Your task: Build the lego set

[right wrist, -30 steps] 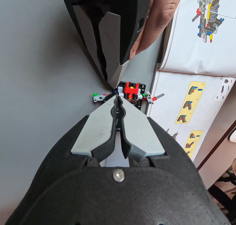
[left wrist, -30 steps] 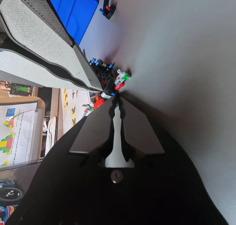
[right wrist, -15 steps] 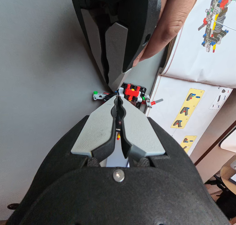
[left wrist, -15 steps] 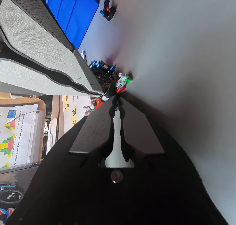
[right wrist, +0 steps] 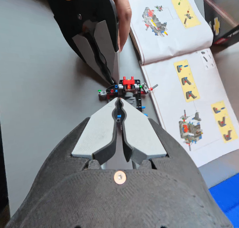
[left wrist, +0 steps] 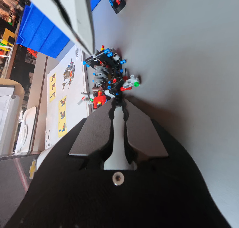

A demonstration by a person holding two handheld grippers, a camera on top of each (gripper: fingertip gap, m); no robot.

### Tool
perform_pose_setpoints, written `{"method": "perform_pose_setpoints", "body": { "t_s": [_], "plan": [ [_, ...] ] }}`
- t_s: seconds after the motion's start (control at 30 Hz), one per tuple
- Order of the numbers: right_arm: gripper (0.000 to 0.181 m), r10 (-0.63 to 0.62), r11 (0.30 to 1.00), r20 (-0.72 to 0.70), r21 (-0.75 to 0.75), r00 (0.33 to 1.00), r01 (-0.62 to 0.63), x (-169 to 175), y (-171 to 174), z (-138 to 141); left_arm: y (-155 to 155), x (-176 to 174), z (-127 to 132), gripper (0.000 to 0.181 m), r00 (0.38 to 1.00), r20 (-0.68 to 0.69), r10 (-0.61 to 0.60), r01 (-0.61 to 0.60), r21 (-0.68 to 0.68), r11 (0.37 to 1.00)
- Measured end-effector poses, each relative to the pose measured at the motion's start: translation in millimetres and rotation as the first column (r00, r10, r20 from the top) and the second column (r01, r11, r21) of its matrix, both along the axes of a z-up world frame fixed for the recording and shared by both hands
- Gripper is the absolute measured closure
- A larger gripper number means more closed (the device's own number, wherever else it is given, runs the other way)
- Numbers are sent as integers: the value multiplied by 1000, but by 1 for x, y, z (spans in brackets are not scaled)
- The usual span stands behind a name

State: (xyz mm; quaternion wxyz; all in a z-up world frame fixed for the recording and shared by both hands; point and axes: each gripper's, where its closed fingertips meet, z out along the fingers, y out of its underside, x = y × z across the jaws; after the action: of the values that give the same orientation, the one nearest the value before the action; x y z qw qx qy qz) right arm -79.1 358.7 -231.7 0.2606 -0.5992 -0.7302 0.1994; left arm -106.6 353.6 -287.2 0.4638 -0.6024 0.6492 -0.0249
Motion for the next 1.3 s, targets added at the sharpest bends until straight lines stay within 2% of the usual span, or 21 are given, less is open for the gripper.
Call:
{"method": "perform_pose_setpoints", "body": {
  "t_s": [0.07, 0.23, 0.37, 0.47, 0.67, 0.73, 0.87, 0.93, 1.0, 1.1, 1.17, 1.3],
  "plan": [
    [181, -28, 998, -20, -57, 999, 27, 2, -11, -8, 0, 5, 0, 176, 1000, 4, 8, -8, -7, 1000],
    [181, -105, 994, -4, -7, 994, 105, -3, -8, -27, -9, 23, 2, 180, 1000, 22, 15, -14, -51, 999],
    [181, -98, 993, 12, 59, 995, 98, -1, -5, -26, -14, 19, 27, 181, 996, 93, 15, -12, -35, 999],
    [181, -87, 995, -12, 56, 996, 88, -5, -10, -14, 2, 2, 28, 161, 995, 61, 74, -74, -13, 997],
    [181, -114, 993, -43, -43, 993, 112, 8, -14, -3, 10, 8, 18, 133, 992, 64, 110, -101, -127, 987],
    [138, -190, 982, -42, 11, 981, 191, 18, -3, -6, 16, 3, 15, 127, 983, 73, 171, -157, -174, 972],
    [105, -210, 977, -96, -54, 973, 205, 24, -4, -6, 18, 2, 5, 124, 965, 88, 248, -214, -285, 934],
    [129, -201, 979, -124, -49, 972, 197, 30, -3, -4, 19, 1, 4, 129, 953, 98, 287, -245, -309, 919],
    [127, -217, 976, -195, -40, 957, 213, 35, 1, 5, 21, -1, 4, 133, 946, 96, 311, -270, -302, 914],
    [120, -240, 970, -284, -42, 928, 238, 47, 7, 15, 24, -2, 5, 129, 940, 91, 329, -292, -286, 913],
    [115, -212, 976, -332, -23, 919, 217, 53, 9, 19, 27, -2, 6, 125, 935, 94, 341, -302, -291, 908],
    [120, -167, 980, -337, 44, 926, 193, 68, 15, 3, 29, -2, 6, 122, 929, 124, 348, -288, -345, 893]
  ]
}}
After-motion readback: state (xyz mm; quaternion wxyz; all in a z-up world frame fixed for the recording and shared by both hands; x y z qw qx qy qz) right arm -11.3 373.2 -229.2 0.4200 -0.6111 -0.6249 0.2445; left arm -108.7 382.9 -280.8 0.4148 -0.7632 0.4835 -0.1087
